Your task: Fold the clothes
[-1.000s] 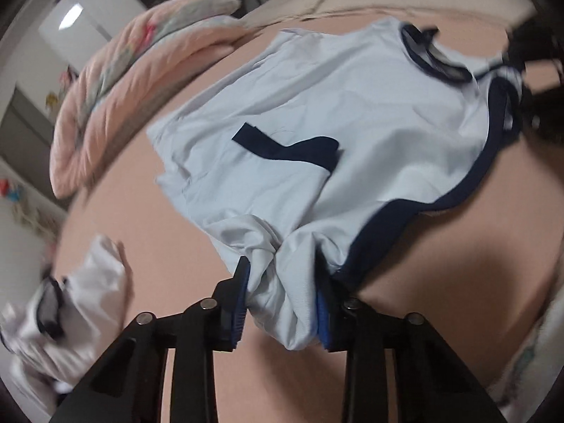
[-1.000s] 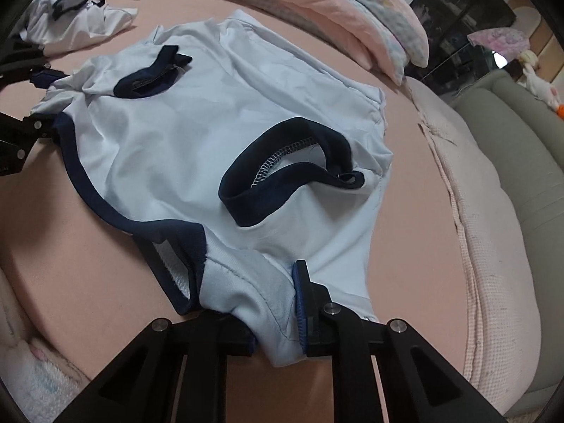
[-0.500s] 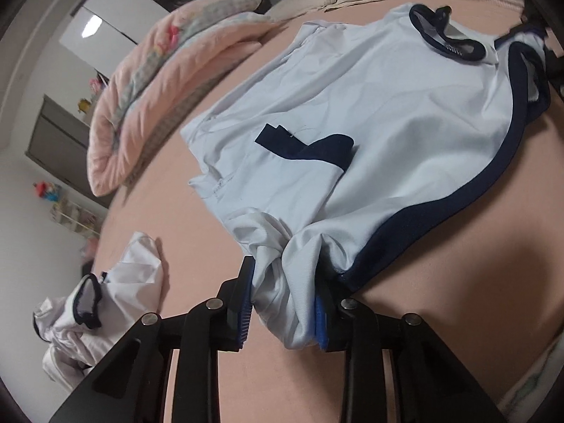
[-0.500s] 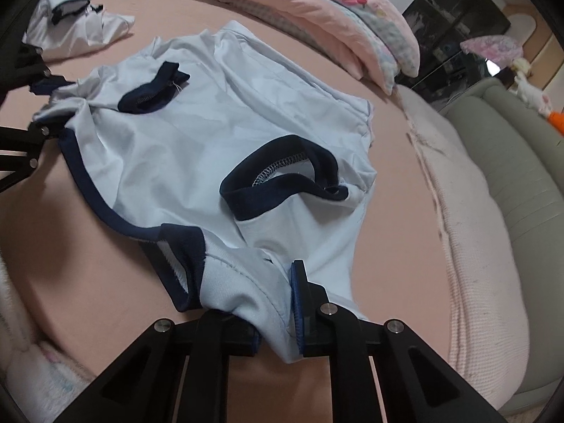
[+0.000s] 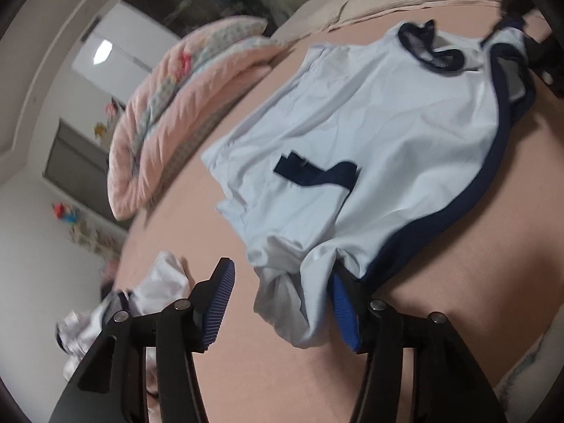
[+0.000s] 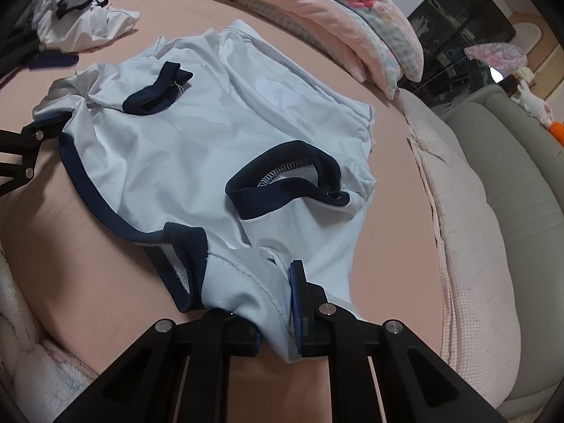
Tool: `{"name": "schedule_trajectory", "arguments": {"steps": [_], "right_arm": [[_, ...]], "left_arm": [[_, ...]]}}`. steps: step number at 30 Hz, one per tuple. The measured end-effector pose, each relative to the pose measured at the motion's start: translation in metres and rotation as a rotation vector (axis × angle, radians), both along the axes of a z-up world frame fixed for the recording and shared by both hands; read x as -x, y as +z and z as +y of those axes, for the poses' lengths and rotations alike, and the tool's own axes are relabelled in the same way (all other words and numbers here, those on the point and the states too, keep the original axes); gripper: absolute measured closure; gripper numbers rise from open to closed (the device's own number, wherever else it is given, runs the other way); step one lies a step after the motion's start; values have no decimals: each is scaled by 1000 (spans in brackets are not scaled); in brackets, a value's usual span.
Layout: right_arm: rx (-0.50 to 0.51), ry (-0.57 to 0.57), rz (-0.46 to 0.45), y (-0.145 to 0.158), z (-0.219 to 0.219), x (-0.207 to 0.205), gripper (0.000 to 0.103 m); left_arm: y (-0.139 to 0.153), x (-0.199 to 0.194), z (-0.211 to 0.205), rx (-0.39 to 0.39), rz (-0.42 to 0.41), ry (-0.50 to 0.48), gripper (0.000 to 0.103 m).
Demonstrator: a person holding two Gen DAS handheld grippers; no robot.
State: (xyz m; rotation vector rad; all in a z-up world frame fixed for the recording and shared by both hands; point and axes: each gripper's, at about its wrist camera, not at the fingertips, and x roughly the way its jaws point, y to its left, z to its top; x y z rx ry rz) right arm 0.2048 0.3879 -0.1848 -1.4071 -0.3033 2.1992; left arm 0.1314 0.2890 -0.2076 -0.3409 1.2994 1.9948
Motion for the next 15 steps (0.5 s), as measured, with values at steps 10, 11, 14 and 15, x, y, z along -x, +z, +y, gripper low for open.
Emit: {"name": "schedule_trajectory", "arguments": {"steps": [10,11,14,15], "right_arm": [[2,9,-13,2,0,4,93],[2,9,-15,3,0,4,93],[17,2,-18,2,1,3,93],[24,-1,-16,1,1,2,93]], "left_arm": [[-26,-11,12,124,198,-181,52],[-25,-11,12,126,191,-186,53],[-20,-7,10,130,106,-176,66],[-18,-5,9,131,70,-166,70]]}}
